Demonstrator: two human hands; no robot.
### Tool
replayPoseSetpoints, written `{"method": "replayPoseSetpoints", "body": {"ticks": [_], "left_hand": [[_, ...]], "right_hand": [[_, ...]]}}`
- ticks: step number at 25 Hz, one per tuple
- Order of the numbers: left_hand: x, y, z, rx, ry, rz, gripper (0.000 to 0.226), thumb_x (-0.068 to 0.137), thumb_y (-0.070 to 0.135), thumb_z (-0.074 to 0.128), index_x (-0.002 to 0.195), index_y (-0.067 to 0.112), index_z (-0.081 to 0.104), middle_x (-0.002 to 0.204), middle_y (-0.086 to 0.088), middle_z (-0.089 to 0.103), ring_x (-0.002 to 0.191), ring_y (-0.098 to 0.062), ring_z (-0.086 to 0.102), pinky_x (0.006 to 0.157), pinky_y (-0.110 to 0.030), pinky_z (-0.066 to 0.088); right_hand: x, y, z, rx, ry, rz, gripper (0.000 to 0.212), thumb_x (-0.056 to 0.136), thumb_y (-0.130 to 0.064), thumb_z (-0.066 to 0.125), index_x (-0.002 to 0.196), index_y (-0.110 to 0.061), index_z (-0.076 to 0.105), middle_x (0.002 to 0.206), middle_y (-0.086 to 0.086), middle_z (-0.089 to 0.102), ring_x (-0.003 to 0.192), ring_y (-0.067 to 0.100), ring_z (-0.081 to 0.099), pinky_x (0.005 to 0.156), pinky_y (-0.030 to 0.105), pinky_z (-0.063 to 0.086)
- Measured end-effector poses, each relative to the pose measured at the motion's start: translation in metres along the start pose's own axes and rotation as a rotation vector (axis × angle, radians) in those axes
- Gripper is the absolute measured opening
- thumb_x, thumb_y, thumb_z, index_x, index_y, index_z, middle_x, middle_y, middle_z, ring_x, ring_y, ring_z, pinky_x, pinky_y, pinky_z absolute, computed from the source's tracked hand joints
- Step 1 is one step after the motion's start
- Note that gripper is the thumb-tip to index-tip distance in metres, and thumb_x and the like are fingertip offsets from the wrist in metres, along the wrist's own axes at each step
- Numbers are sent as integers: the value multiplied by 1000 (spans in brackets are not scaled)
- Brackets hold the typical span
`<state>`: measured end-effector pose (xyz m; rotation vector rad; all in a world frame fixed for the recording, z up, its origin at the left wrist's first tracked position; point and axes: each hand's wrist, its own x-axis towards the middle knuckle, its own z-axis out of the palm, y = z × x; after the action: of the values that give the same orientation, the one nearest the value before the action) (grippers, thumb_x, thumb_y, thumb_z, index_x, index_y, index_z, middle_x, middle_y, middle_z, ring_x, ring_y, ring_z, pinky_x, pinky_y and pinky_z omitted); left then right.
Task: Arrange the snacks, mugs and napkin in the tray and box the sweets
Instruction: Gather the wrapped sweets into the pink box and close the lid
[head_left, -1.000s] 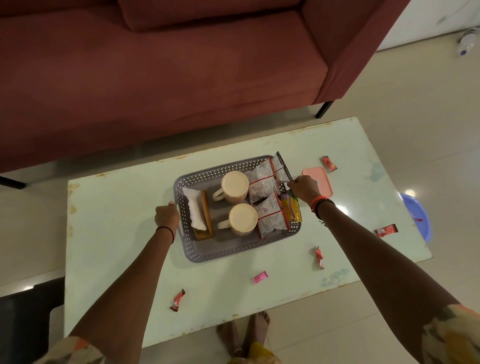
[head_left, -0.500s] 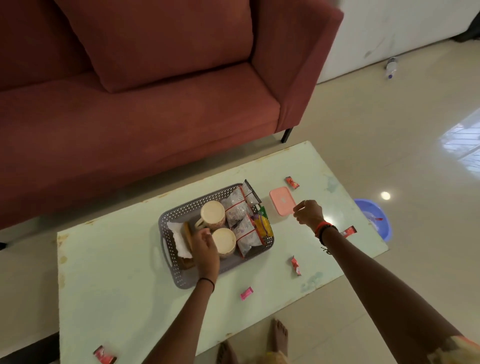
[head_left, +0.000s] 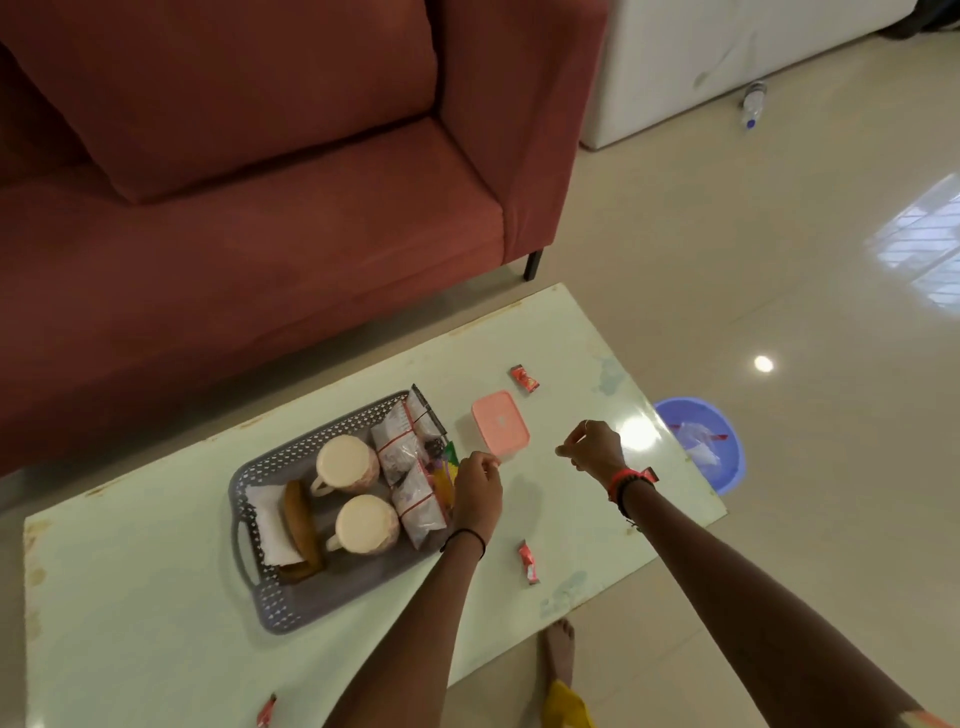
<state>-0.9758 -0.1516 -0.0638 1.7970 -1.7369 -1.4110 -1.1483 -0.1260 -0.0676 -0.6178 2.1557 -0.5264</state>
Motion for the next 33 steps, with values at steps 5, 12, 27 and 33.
{"method": "replayPoseSetpoints", "body": {"ticks": [5, 12, 27, 33], "left_hand": [[49, 13, 43, 89, 78, 34, 27, 91, -2, 47, 117, 1, 52, 127, -20, 46, 118, -33, 50, 96, -34, 43], [80, 1, 67, 204, 57, -135, 91, 79, 15, 71, 145, -2, 11, 152, -19, 19, 137, -35, 28, 110, -40, 31], [91, -14, 66, 429, 17, -18, 78, 87, 25, 62, 146, 4, 16, 155, -11, 16, 138, -27, 30, 106, -35, 40], [93, -11, 66, 470, -8, -27, 76, 88, 24, 59, 146, 3, 15, 156, -11, 13, 139, -27, 28, 105, -34, 40]], "right_hand": [[56, 6, 10, 6, -47, -93, 17, 81, -1, 61, 67, -11, 57, 78, 12, 63, 67, 21, 56, 63, 28, 48], [109, -22, 39, -111, -114, -302, 32, 86, -6, 64, 117, 0, 61, 121, 17, 60, 105, 28, 60, 85, 22, 43], [131, -56, 74, -586, -134, -498, 25, 82, -2, 67, 105, 4, 59, 123, 22, 53, 106, 32, 56, 88, 34, 48], [143, -74, 63, -680, -260, -420, 50, 73, -14, 80, 112, 7, 58, 120, 24, 57, 112, 35, 56, 93, 45, 51]]}}
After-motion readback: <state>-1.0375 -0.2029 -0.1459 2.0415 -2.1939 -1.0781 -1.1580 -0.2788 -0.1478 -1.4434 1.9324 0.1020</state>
